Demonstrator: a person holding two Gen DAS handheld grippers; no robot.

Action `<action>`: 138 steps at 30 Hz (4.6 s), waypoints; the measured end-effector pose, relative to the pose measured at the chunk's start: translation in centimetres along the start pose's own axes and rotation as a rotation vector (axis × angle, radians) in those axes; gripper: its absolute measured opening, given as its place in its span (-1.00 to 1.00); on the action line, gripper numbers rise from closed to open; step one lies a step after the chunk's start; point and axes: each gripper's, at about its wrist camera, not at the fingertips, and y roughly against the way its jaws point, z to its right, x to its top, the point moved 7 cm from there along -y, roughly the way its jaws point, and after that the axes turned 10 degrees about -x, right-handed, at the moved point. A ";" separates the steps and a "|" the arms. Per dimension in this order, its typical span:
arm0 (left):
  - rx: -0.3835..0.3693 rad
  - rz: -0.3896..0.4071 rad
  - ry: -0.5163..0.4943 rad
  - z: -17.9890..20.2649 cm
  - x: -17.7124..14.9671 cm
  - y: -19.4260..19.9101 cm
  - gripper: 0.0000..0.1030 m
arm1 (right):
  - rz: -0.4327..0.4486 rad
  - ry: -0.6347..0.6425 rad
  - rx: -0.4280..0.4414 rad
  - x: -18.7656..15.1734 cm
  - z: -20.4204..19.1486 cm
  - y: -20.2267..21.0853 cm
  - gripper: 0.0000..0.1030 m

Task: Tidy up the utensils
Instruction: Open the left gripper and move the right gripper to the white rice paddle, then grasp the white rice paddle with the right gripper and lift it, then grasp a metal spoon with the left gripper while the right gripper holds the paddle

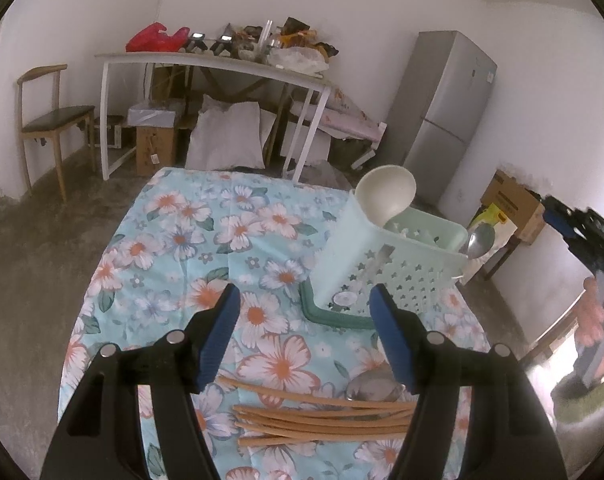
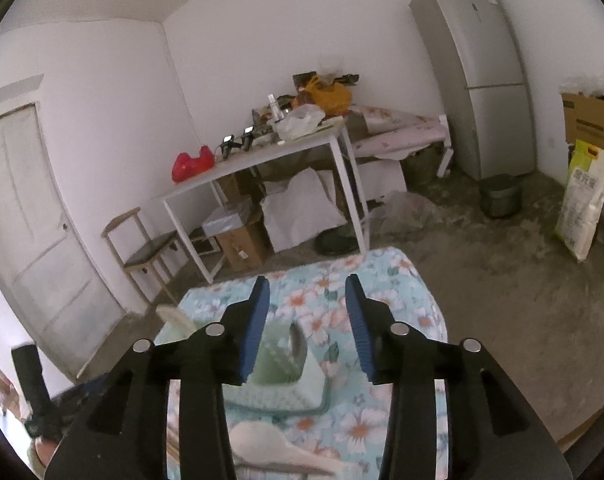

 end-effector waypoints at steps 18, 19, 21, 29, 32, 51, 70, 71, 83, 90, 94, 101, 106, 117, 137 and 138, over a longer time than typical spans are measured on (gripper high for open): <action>0.044 -0.074 0.040 -0.4 -3.5 -1.7 0.26 | -0.287 0.311 0.107 -14.5 -7.8 -4.5 0.02; 0.046 -0.074 0.044 -0.5 -3.6 -1.7 0.26 | -0.305 0.345 0.107 -15.3 -8.3 -5.2 0.02; 0.050 -0.079 0.048 -0.6 -3.9 -1.6 0.26 | -0.328 0.398 0.098 -16.5 -9.1 -6.3 -0.02; 0.046 -0.106 0.076 -1.2 -5.2 -2.1 0.26 | -0.376 0.538 0.096 -19.5 -10.8 -8.8 -0.11; 0.039 -0.118 0.091 -1.3 -5.8 -2.4 0.26 | -0.398 0.518 0.110 -19.7 -11.1 -9.2 -0.11; 0.038 -0.115 0.136 -2.2 -6.5 -1.8 0.26 | -0.464 0.527 -0.105 -20.5 -13.4 -13.5 -0.61; 0.048 -0.228 -0.033 0.7 -7.3 -8.3 0.04 | -0.277 0.222 -0.057 -10.8 -7.5 -6.2 -0.95; 0.060 -0.250 -0.048 0.7 -7.8 -8.7 0.02 | -0.275 0.212 -0.057 -10.6 -7.1 -6.0 -0.95; 0.107 -0.394 -0.183 1.1 -11.4 -7.5 -0.06 | -0.258 0.128 0.004 -9.8 -5.5 -5.6 -0.95; 0.065 -0.386 -0.261 2.6 -11.7 -6.6 -0.06 | -0.262 0.065 0.029 -9.1 -4.0 -5.5 -0.96; -0.014 -0.317 -0.290 4.4 -10.3 -6.3 -0.06 | -0.251 0.038 0.074 -8.0 -4.1 -5.0 -0.96; -0.060 -0.344 -0.344 6.7 -10.6 -8.6 -0.06 | -0.225 -0.070 0.197 -6.0 -4.0 -3.9 -0.96; -0.093 -0.374 -0.339 7.6 -11.1 -10.2 -0.06 | -0.231 -0.124 0.214 -6.0 -3.1 -4.4 -0.96; -0.011 -0.431 -0.468 8.4 -12.3 -12.8 -0.13 | -0.246 -0.161 0.210 -6.7 -2.1 -4.9 -0.96; -0.051 -0.391 -0.284 4.6 -9.7 -12.9 -0.67 | -0.259 -0.180 0.189 -8.0 -1.0 -5.1 -0.95; -0.050 -0.388 -0.281 4.6 -9.8 -13.0 -0.67 | -0.259 -0.179 0.188 -8.0 -1.0 -5.0 -0.95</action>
